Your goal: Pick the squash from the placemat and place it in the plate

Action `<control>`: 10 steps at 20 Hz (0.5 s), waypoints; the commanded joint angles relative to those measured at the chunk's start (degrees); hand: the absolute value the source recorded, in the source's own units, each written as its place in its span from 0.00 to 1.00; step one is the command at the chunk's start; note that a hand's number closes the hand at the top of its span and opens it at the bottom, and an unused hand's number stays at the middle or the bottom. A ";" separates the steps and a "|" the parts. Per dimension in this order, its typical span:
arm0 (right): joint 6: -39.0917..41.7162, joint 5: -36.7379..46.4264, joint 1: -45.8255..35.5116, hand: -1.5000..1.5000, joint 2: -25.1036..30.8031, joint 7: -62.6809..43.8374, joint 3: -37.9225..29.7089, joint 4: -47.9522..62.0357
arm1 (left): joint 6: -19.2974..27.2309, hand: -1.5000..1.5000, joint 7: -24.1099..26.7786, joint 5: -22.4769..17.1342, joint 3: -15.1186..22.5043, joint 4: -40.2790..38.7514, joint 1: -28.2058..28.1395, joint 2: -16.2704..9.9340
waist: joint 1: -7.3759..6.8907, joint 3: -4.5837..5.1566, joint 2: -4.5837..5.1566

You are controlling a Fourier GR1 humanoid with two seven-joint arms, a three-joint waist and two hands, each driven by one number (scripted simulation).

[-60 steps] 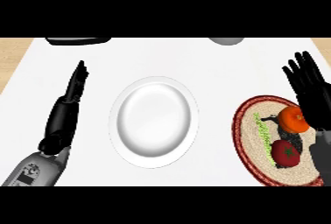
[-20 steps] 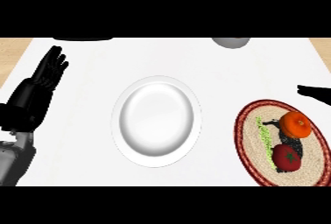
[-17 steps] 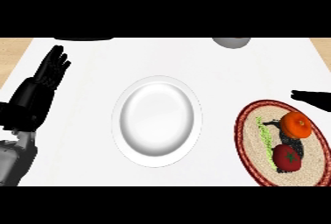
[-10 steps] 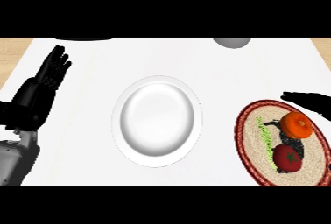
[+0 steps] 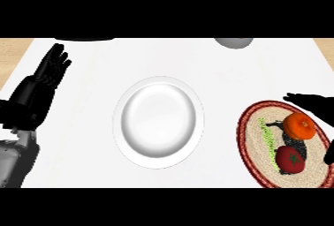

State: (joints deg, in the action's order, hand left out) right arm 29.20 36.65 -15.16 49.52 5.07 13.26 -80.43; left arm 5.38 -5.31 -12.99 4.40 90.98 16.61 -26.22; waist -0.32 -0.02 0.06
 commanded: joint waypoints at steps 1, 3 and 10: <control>-0.88 5.24 -1.21 0.00 -4.70 -1.30 0.31 3.95 | 0.05 0.50 -0.44 2.74 0.04 1.05 -1.17 2.09 | 0.05 0.01 -0.03; -1.46 6.45 -0.23 0.00 -4.84 2.78 -0.75 6.59 | -1.03 0.50 1.78 3.20 -1.34 -0.68 -1.59 3.01 | 0.14 0.01 -0.03; -5.36 12.94 -2.65 0.00 -6.98 10.71 -0.22 18.82 | -5.70 0.50 0.57 1.59 -5.73 -2.79 1.00 1.68 | 0.03 0.00 0.08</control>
State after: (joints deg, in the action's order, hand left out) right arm 26.43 46.38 -17.23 43.84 11.90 12.97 -67.98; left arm 3.09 -6.01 -10.00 1.82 91.17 16.31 -23.50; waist -0.27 -0.01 0.07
